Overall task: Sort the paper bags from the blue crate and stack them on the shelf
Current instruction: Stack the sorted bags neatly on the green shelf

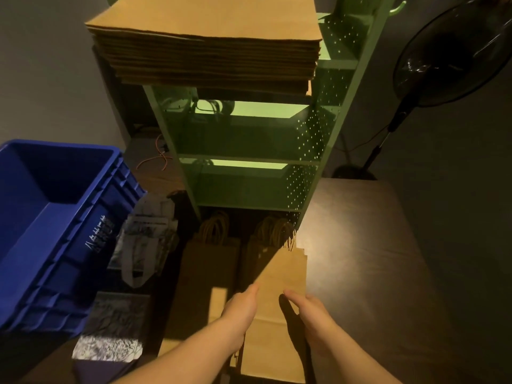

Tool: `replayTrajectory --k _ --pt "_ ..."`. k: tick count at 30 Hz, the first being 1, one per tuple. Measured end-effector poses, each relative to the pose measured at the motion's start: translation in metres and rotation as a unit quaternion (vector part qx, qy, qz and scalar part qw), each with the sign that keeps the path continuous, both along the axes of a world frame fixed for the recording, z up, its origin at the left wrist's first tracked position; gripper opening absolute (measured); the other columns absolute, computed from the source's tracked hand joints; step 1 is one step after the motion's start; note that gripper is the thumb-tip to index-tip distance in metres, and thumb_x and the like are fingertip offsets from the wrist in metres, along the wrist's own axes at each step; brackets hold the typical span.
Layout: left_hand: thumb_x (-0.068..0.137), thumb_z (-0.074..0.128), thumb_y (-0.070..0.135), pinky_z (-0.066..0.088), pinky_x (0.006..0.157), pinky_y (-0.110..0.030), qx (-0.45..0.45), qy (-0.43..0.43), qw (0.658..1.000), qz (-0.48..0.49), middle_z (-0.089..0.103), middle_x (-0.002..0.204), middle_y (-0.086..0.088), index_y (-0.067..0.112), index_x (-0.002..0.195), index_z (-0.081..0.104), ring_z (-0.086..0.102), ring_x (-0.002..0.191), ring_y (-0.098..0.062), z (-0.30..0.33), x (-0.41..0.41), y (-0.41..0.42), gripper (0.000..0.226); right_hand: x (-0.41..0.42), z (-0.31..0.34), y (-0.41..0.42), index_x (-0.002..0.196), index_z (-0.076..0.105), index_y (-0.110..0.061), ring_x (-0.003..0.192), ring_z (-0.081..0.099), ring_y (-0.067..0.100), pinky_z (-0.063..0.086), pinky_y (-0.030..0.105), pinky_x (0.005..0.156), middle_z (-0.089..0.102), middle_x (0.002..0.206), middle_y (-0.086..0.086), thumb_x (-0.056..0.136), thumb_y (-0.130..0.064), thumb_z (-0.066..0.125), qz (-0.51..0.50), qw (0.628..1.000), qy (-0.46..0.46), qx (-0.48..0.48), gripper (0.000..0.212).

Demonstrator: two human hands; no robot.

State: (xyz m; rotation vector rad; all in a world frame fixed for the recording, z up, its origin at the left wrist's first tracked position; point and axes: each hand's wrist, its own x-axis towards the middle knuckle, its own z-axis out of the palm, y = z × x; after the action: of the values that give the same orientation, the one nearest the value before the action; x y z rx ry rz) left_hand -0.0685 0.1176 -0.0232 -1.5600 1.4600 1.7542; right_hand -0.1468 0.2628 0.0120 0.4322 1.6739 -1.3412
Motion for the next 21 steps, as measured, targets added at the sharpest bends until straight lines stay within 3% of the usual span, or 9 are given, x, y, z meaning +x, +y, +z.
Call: replayTrajectory --k 2,5,9,15,18,21 --pt "0.057 0.051 0.091 0.051 0.103 -0.053 0.01 -0.012 1.0 0.002 0.068 0.13 -0.003 0.031 0.136 0.061 0.064 0.115 -0.032 -0.03 0.0 0.0 0.1 0.0 0.0 -0.001 0.118 0.069 -0.012 0.076 0.076 0.02 0.056 0.028 0.059 0.079 0.09 0.005 0.096 -0.035 0.068 0.013 1.0 -0.001 -0.015 0.032" --pt "0.051 0.056 0.088 0.048 0.106 -0.054 0.022 -0.012 1.0 -0.005 0.063 0.138 -0.001 0.034 0.141 0.055 0.061 0.122 -0.031 -0.01 -0.001 0.005 0.105 0.0 0.0 -0.002 0.117 0.069 -0.013 0.064 0.073 0.016 0.053 0.024 0.053 0.077 0.086 0.006 0.094 -0.035 0.071 0.025 0.999 0.001 -0.02 0.032" --pt "0.049 0.061 0.083 0.045 0.11 -0.054 0.022 0.002 1.0 -0.006 0.059 0.144 -0.001 0.033 0.146 0.05 0.057 0.127 -0.03 0.019 -0.002 0.01 0.109 0.0 -0.004 0.002 0.115 0.071 -0.012 0.078 0.077 0.02 0.056 0.025 0.058 0.08 0.092 0.004 0.09 -0.032 0.075 0.012 1.0 0.01 -0.011 0.033" --pt "0.049 0.065 0.089 0.047 0.107 -0.056 0.015 0.006 1.0 0.018 0.063 0.14 0.005 0.043 0.142 0.053 0.06 0.124 -0.029 -0.023 0.001 0.012 0.104 0.002 -0.007 0.011 0.113 0.071 -0.014 0.077 0.077 0.015 0.056 0.022 0.059 0.08 0.09 0.0 0.086 -0.03 0.08 0.018 1.0 0.019 -0.001 0.033" --pt "0.046 0.065 0.093 0.046 0.107 -0.057 0.026 0.007 0.999 0.02 0.06 0.143 0.005 0.047 0.143 0.05 0.058 0.127 -0.03 -0.027 0.004 0.015 0.109 0.004 -0.012 0.013 0.117 0.069 -0.017 0.078 0.077 0.015 0.057 0.023 0.06 0.079 0.095 -0.001 0.077 -0.036 0.086 0.02 0.998 0.043 0.028 0.047" --pt "0.044 0.064 0.098 0.045 0.108 -0.056 0.037 -0.005 0.999 0.009 0.061 0.142 0.004 0.048 0.139 0.054 0.058 0.127 -0.029 -0.044 0.009 0.019 0.108 0.005 -0.012 0.016 0.125 0.052 -0.018 0.089 0.073 0.017 0.057 0.025 0.064 0.072 0.107 0.0 0.068 -0.044 0.091 0.029 0.996 0.065 0.054 0.074"
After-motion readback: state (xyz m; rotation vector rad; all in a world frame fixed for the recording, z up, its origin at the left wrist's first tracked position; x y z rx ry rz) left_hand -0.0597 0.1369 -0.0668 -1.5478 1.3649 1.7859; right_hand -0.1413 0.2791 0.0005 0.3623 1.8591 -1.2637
